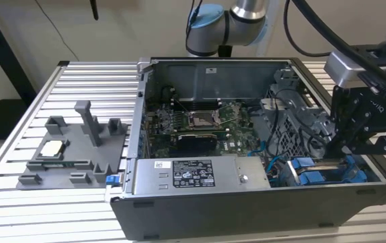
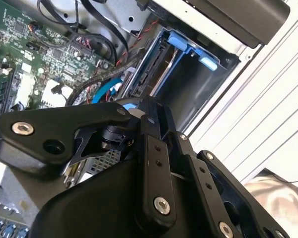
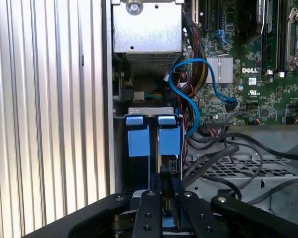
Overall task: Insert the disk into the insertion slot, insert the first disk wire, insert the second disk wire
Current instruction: 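Insert the first disk wire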
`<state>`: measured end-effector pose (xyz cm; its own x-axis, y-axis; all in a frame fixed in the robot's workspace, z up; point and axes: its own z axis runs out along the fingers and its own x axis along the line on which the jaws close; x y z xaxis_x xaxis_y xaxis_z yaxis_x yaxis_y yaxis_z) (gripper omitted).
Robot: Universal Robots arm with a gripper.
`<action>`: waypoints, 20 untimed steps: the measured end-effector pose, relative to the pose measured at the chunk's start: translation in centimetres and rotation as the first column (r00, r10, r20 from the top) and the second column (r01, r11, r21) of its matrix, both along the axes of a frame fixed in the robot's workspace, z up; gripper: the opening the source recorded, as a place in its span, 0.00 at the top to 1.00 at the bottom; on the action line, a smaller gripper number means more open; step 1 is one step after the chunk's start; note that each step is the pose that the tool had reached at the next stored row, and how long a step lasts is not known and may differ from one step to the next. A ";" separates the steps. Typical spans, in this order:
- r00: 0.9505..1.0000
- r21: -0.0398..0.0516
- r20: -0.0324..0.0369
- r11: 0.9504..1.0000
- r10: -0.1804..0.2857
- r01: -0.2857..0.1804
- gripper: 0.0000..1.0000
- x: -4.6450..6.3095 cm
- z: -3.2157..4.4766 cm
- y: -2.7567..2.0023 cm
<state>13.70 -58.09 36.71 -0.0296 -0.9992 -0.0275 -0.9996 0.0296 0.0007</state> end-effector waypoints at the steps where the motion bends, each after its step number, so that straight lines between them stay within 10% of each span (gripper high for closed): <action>1: 1.000 0.000 0.001 1.000 0.000 0.000 0.81 0.0 -0.05 0.02; 20: 1.000 0.000 0.005 1.000 0.000 0.000 0.81 0.0 -0.43 0.61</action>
<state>13.70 -57.49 36.29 -0.0295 -0.9992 -0.0277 -0.9996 0.0297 -0.0044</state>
